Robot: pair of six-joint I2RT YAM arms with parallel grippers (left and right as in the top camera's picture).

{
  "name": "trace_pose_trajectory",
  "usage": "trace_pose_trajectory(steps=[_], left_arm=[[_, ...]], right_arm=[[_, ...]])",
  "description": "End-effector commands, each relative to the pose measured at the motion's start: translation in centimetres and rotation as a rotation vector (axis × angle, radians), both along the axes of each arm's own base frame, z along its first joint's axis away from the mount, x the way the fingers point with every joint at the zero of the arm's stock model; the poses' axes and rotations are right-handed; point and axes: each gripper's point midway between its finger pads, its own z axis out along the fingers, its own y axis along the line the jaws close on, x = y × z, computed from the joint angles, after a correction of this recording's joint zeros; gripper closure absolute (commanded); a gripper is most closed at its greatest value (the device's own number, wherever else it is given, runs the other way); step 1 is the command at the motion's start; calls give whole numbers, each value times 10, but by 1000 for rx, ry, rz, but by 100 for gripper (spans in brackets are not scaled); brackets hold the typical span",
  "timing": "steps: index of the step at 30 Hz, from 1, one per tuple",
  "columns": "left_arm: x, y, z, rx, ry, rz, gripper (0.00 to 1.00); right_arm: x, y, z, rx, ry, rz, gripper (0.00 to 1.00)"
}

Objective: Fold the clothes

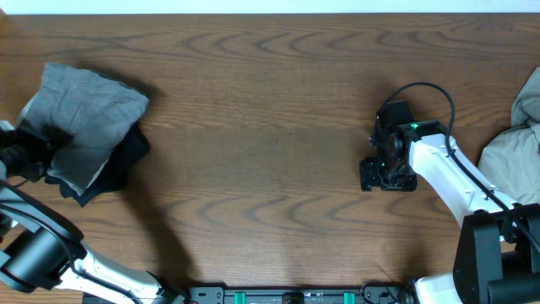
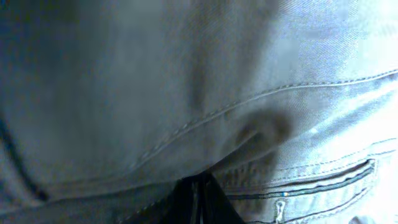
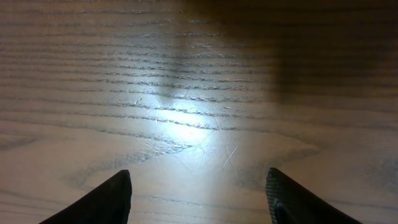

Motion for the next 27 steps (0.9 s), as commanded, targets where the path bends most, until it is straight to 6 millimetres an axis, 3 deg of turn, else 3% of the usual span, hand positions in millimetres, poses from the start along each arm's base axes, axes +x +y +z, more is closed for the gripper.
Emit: trace_pose_trajectory(steps=[1, 8, 11, 14, 16, 20, 27], left_arm=[[-22, 5, -46, -17, 110, -1, 94], [-20, -9, -40, -24, 54, -114, 93], [-32, -11, -46, 4, 107, -156, 76], [-53, 4, -59, 61, 245, -109, 60], [-61, 7, -62, 76, 288, -97, 55], [-62, 6, -64, 73, 292, -98, 49], [-65, 1, -65, 46, 308, -88, 49]], right_arm=[[1, -1, 2, 0, -15, 4, 32], [1, -1, 2, -1, -15, 4, 32], [1, -2, 2, -4, -15, 4, 32], [2, -2, 2, -4, -17, 4, 30], [1, -2, 2, -4, -16, 4, 29], [2, -2, 2, -3, -19, 4, 23], [2, -2, 2, -4, -20, 4, 17]])
